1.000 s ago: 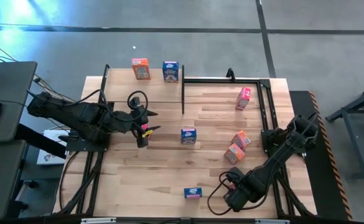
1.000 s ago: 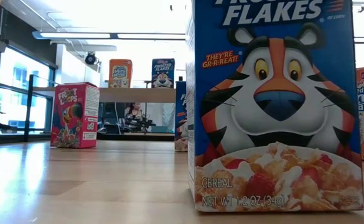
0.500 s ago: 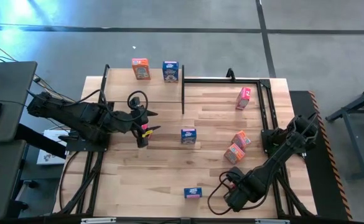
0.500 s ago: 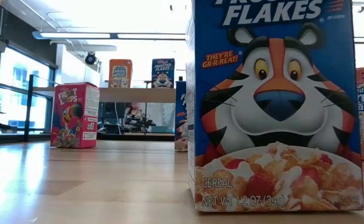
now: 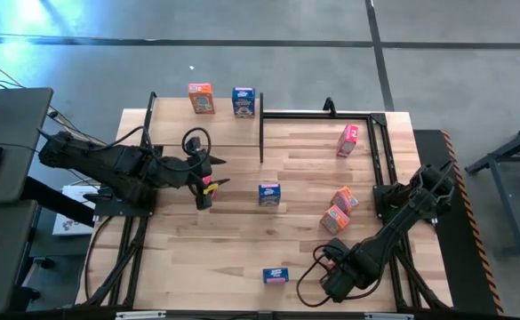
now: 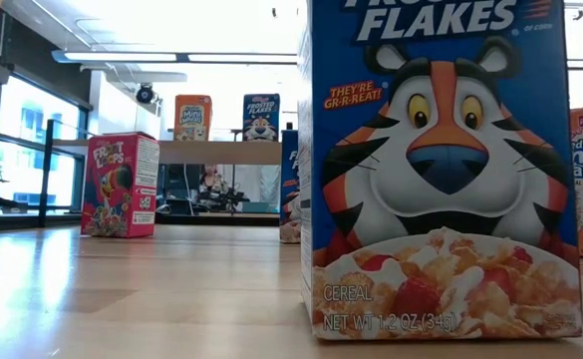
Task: Stack cereal on shelf
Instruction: Put the bottom right red cereal box on the the shelf
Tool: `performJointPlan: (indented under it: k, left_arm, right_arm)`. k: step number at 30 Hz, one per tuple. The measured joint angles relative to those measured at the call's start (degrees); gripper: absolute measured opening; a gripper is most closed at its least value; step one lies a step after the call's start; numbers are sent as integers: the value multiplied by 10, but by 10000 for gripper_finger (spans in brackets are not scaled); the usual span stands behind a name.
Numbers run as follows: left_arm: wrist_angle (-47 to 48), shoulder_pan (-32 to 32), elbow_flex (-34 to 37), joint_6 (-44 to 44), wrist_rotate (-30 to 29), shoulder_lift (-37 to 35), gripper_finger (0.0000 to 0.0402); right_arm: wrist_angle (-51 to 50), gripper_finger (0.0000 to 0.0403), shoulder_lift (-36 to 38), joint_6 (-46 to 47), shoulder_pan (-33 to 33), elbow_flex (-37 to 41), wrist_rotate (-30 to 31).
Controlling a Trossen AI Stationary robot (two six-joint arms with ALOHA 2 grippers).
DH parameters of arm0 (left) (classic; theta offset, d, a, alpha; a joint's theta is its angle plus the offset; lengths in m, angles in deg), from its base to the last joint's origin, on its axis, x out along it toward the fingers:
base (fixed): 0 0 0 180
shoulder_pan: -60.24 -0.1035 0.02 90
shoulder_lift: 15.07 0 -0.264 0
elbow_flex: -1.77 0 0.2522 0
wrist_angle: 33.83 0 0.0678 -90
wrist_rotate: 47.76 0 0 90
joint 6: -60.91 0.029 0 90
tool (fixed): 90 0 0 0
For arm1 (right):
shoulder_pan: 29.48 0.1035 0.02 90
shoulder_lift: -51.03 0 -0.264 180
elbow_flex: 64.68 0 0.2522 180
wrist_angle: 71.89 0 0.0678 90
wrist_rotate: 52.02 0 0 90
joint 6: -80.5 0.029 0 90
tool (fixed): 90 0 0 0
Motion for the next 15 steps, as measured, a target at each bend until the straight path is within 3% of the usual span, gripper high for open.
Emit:
performJointPlan:
  k: [15]
  left_arm:
    - [-8,-91,-8,-64,27,0,228]
  right_arm:
    - [3,145,0,-57,-21,-21,15]
